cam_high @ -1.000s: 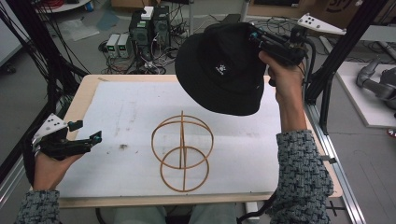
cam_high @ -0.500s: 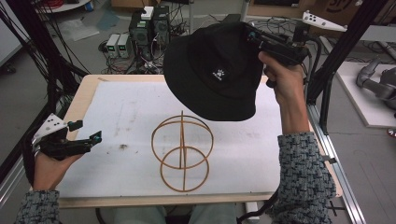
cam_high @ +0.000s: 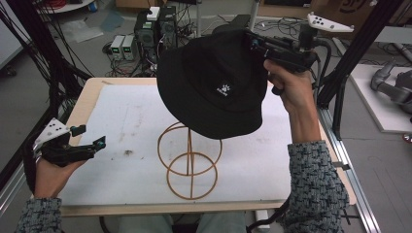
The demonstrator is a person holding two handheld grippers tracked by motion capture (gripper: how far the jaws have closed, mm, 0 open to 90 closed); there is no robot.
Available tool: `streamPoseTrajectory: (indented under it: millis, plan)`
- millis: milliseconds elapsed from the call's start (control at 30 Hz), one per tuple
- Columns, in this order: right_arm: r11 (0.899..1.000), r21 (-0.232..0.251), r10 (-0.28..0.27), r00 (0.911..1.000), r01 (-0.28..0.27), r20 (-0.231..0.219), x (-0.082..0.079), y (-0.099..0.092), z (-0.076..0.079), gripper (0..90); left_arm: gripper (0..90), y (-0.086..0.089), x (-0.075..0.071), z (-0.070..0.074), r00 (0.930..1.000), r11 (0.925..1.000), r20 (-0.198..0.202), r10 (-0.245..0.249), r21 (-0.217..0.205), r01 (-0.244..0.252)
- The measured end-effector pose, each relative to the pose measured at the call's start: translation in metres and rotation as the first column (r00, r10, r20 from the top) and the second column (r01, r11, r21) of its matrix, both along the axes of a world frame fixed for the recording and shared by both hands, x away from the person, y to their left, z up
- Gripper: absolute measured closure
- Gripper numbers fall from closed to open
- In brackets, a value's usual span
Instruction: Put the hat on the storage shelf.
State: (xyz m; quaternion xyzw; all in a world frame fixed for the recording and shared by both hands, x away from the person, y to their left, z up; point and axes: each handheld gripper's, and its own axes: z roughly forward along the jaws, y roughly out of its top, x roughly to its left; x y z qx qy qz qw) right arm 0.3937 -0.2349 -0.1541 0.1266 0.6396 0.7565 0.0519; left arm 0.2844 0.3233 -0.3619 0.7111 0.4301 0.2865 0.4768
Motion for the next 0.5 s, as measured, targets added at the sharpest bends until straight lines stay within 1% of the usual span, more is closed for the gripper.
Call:
streamPoseTrajectory:
  millis: [33,67,100,133,167,233,367,500]
  plan:
    - [1.000,0.000,0.000,1.0000,0.000,0.000,0.000,0.000,0.000,84.1,17.1,0.000,0.000,0.000,1.0000,1.0000,-0.001,0.000,0.000,0.000]
    - [1.000,-0.003,0.024,0.9997,-0.024,0.000,-0.001,0.003,-0.001,84.0,17.1,0.000,0.000,0.000,1.0000,1.0000,-0.001,0.000,0.000,0.000]
    - [0.999,-0.005,0.036,0.9994,-0.036,0.002,-0.002,0.004,-0.002,84.0,17.1,0.000,0.000,0.000,1.0000,1.0000,-0.001,0.000,-0.001,0.000]
    - [0.999,-0.005,0.036,0.9994,-0.036,0.002,-0.002,0.004,-0.002,84.0,17.1,0.000,0.000,0.000,1.0000,1.0000,-0.001,0.000,-0.001,0.000]
    - [0.998,-0.010,0.057,0.9983,-0.057,0.000,-0.003,0.008,-0.004,84.0,17.1,0.000,0.000,0.000,1.0000,1.0000,-0.001,-0.001,-0.001,0.001]
    - [0.998,-0.010,0.066,0.9978,-0.066,-0.003,-0.003,0.010,-0.005,84.0,17.1,0.000,0.000,0.000,1.0000,1.0000,0.001,0.000,0.000,0.000]
    - [0.994,-0.049,0.102,0.9948,-0.102,-0.002,-0.007,0.020,-0.011,84.0,17.1,0.001,0.000,0.000,1.0000,1.0000,0.001,0.001,0.002,-0.001]
    - [0.988,-0.072,0.135,0.9909,-0.134,0.002,-0.013,0.029,-0.014,83.9,17.1,0.001,0.000,0.000,1.0000,1.0000,0.001,0.002,-0.001,-0.002]
